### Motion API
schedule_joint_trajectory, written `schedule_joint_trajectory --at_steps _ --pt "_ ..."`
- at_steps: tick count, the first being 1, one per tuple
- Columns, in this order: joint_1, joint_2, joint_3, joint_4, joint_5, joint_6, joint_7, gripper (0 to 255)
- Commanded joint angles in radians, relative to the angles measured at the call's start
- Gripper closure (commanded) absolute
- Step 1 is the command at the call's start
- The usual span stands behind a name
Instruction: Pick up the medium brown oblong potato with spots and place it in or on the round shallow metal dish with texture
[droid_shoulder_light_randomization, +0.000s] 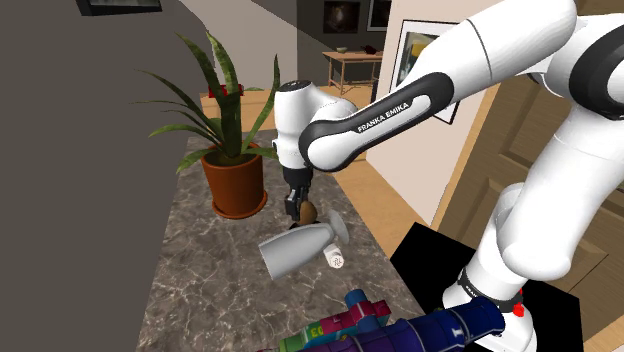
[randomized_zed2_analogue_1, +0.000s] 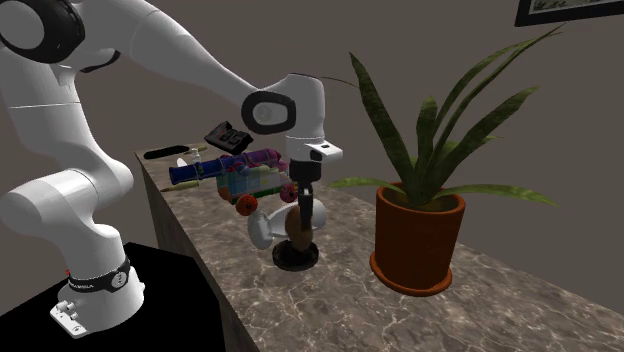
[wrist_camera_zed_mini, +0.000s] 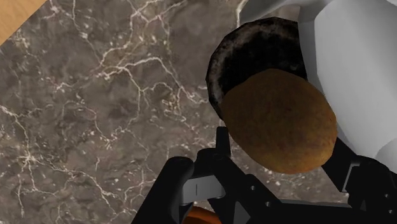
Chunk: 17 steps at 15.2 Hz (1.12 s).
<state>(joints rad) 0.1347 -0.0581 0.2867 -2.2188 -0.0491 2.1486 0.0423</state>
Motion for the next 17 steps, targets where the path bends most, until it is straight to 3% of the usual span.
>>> schedule_joint_trajectory --at_steps 1,10,11,16,17 --pt "0.0 0.012 0.001 -0.015 -0.005 0.026 0.006 255" --pt "0.0 0.025 0.002 -0.027 -0.01 0.051 0.011 255" --pt "0.0 0.025 0.002 -0.027 -0.01 0.051 0.011 0" --pt "0.0 0.025 0.002 -0.027 -0.01 0.051 0.011 0" --pt "0.001 0.008 0.002 -0.009 -0.003 0.017 0.006 0"
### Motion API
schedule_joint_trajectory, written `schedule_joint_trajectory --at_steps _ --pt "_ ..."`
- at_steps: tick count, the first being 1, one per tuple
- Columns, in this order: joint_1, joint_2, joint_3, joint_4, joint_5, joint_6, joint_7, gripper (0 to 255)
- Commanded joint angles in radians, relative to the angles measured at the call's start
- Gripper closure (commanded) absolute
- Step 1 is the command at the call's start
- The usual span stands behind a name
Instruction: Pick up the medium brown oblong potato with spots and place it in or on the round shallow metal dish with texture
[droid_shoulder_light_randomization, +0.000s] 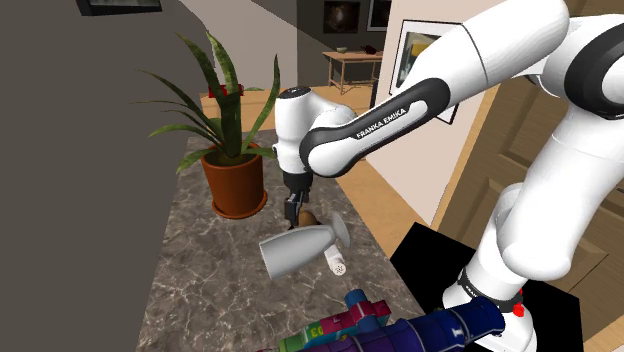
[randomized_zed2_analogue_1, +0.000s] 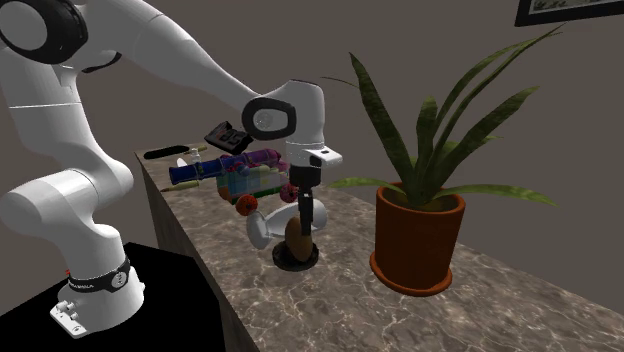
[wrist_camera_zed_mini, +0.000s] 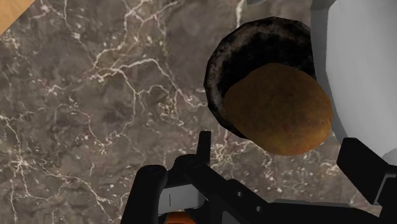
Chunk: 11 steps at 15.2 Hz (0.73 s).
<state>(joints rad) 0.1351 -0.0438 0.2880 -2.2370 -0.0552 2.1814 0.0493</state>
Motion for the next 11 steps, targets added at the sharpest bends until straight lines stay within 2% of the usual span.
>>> schedule_joint_trajectory --at_steps 1,3,11 --pt "0.001 -0.022 0.0 0.028 0.009 -0.049 -0.006 0" --pt "0.002 -0.046 0.0 0.065 0.018 -0.109 -0.012 0" --pt "0.002 -0.046 0.0 0.065 0.018 -0.109 -0.012 0"
